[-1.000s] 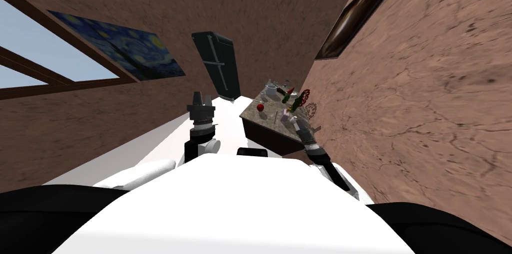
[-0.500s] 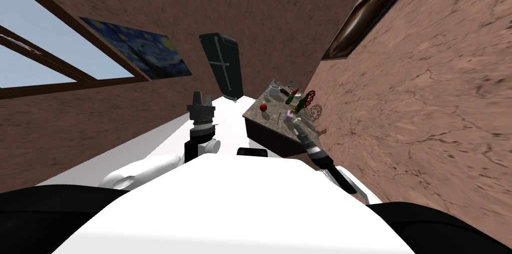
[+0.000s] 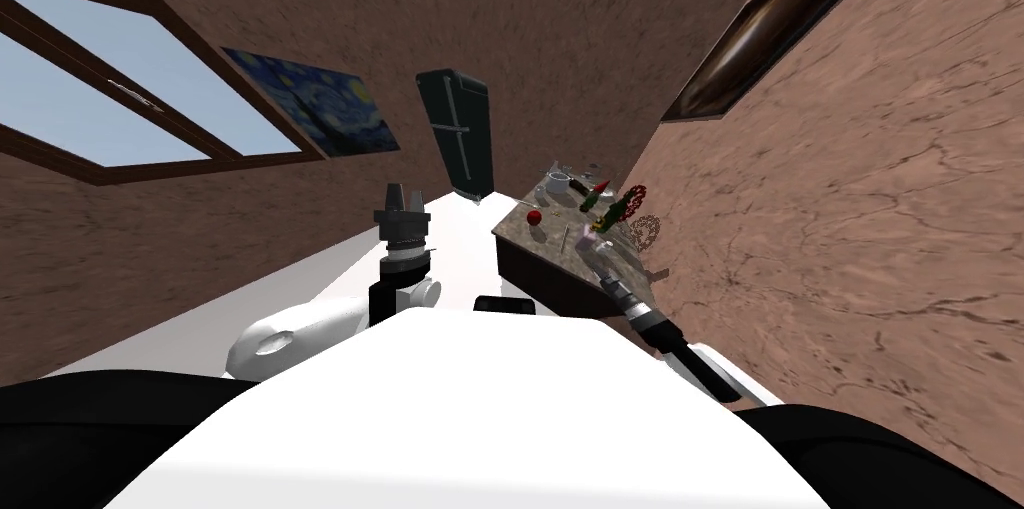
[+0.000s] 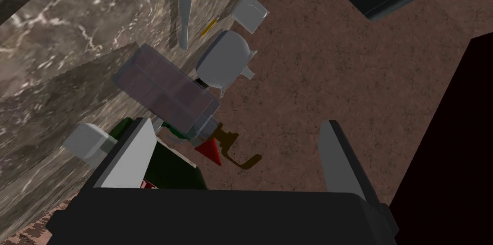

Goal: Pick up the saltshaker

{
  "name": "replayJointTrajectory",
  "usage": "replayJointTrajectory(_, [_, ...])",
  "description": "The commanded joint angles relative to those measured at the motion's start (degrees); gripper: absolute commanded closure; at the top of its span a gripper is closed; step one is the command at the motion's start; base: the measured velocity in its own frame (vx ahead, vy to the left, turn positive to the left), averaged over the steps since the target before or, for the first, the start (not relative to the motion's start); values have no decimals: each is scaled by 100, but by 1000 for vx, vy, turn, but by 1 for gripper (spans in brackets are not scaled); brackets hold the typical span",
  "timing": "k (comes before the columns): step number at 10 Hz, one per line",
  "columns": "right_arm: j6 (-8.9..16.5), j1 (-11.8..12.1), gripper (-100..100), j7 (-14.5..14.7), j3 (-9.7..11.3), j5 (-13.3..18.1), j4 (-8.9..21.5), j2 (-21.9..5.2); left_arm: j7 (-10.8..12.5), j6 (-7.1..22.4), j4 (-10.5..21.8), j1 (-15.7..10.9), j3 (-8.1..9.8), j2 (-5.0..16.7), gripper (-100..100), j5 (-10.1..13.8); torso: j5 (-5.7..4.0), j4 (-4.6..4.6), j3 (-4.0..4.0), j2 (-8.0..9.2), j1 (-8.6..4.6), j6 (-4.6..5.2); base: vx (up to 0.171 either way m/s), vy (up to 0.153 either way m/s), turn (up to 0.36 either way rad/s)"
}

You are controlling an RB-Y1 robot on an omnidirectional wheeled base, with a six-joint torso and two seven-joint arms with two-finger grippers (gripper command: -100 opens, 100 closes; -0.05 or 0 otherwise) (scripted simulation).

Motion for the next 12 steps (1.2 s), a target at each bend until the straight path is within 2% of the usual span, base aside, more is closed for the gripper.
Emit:
replayJointTrajectory(1, [44,-22,-100,-28,52,27,187,-286,0,0,0,0,0,0,0,0,0,0,0,0,0,0,7,11,78])
replayJointTrajectory(2, [153,85,-100,-77,72,67,384,-469,0,0,0,1,0,0,0,0,-1,0,-1,-1,-3,2,7,16,140])
replayJointTrajectory(3, [153,85,-100,-77,72,67,384,-650,0,0,0,0,0,0,0,0,-1,0,-1,-2,-2,0,7,10,98])
replayJointTrajectory(4, [264,186,-100,-125,92,108,580,-852,0,0,0,1,0,0,0,0,-2,0,-1,-2,-3,2,10,12,157])
replayJointTrajectory(5, [264,186,-100,-125,92,108,580,-983,0,0,0,0,0,0,0,0,-2,0,-1,-2,-3,1,11,9,99])
replayJointTrajectory(6, [378,282,-100,-173,113,150,775,-1159,0,0,0,1,0,0,0,0,-1,0,-1,-2,-3,3,14,12,183])
replayJointTrajectory(7, [378,282,-100,-173,113,150,775,-1369,0,0,0,0,0,0,0,0,-1,-1,-3,-5,-3,-1,12,5,91])
replayJointTrajectory(8, [492,374,-100,-220,135,192,966,-1553,0,0,0,1,1,0,0,0,-2,-1,-3,-4,-4,3,15,8,174])
replayJointTrajectory(9, [492,374,-100,-220,135,192,966,-1715,0,0,0,0,0,0,0,0,-2,-1,-3,-5,-5,0,12,3,87])
replayJointTrajectory(10, [607,462,-100,-266,161,234,1151,-1892,0,0,0,1,1,0,0,0,-2,-1,-3,-4,-5,3,17,7,164])
replayJointTrajectory(11, [607,462,-100,-266,161,234,1151,-2066,0,0,0,0,0,0,0,0,-2,-1,-3,-6,-4,0,15,3,100])
replayJointTrajectory(12, [720,548,-100,-312,191,276,1332,-2248,0,0,0,1,1,0,0,0,-2,-1,-3,-6,-4,3,15,6,144])
